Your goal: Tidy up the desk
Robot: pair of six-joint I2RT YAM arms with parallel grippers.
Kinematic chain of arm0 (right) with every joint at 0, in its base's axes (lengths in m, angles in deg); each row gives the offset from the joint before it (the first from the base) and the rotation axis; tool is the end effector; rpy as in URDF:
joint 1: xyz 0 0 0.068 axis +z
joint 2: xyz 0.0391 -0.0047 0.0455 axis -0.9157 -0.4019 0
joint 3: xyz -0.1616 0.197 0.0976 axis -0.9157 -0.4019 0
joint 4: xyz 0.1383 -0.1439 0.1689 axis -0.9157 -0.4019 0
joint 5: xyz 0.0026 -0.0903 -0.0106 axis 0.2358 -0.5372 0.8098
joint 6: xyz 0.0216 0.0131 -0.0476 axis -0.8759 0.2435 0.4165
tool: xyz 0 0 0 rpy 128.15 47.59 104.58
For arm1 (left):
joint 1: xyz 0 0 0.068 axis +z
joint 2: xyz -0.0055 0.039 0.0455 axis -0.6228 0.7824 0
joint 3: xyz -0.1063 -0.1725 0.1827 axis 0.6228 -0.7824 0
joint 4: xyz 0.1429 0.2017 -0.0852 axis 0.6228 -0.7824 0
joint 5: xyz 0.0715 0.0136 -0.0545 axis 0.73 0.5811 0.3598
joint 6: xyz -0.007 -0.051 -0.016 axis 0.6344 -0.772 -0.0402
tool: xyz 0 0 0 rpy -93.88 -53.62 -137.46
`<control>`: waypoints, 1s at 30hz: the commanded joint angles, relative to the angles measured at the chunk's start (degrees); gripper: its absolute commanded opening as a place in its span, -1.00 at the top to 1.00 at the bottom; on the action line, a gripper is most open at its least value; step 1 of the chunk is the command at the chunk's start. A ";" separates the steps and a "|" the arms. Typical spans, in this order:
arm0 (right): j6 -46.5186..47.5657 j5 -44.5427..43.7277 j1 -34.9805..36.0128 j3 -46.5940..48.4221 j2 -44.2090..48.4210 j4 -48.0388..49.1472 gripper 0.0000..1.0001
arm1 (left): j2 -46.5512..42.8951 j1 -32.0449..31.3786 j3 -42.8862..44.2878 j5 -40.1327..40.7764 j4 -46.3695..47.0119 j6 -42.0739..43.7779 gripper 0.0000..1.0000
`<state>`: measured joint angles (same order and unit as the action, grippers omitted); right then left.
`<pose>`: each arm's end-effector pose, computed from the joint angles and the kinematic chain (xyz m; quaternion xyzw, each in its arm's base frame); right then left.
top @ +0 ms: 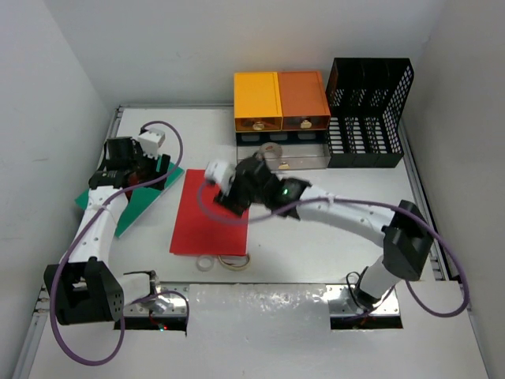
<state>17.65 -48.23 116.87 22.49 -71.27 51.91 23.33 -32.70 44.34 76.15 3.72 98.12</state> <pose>0.2406 0.2893 0.2883 -0.4233 0.7689 0.1450 0.4568 0.2470 0.0182 0.2864 0.1777 0.9000 0.0091 0.3979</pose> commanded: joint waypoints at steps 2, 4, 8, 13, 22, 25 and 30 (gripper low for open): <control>3.84 20.49 10.05 -9.15 0.42 7.77 -0.15 | 0.12 2.43 -1.26 5.75 2.50 -1.36 -0.39; 5.24 20.97 12.61 -10.13 -1.68 7.79 -0.15 | 0.30 5.68 -2.74 5.14 2.85 -0.92 -0.39; 6.57 20.15 16.49 -3.12 -8.71 3.41 -0.14 | 0.48 11.30 -5.47 0.49 3.47 -0.57 -0.39; 5.25 22.45 17.46 -1.87 -15.30 7.17 -0.08 | -3.11 15.00 -9.43 -0.23 6.10 -0.92 -0.39; 7.79 27.89 19.74 -2.75 -16.72 6.22 0.12 | -4.54 15.27 -9.87 -1.63 6.63 -0.92 -0.39; 9.81 28.78 21.23 -1.61 -17.59 3.31 0.14 | -3.22 15.27 -9.87 -1.98 6.54 -0.83 -0.39; 8.94 28.34 21.77 -0.29 -21.37 2.96 0.18 | -2.51 15.27 -9.70 -2.16 6.28 -0.57 -0.39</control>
<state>25.65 -21.56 138.46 19.91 -90.46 54.91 20.99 -17.83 33.46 75.37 8.05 97.44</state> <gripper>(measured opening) 0.413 0.697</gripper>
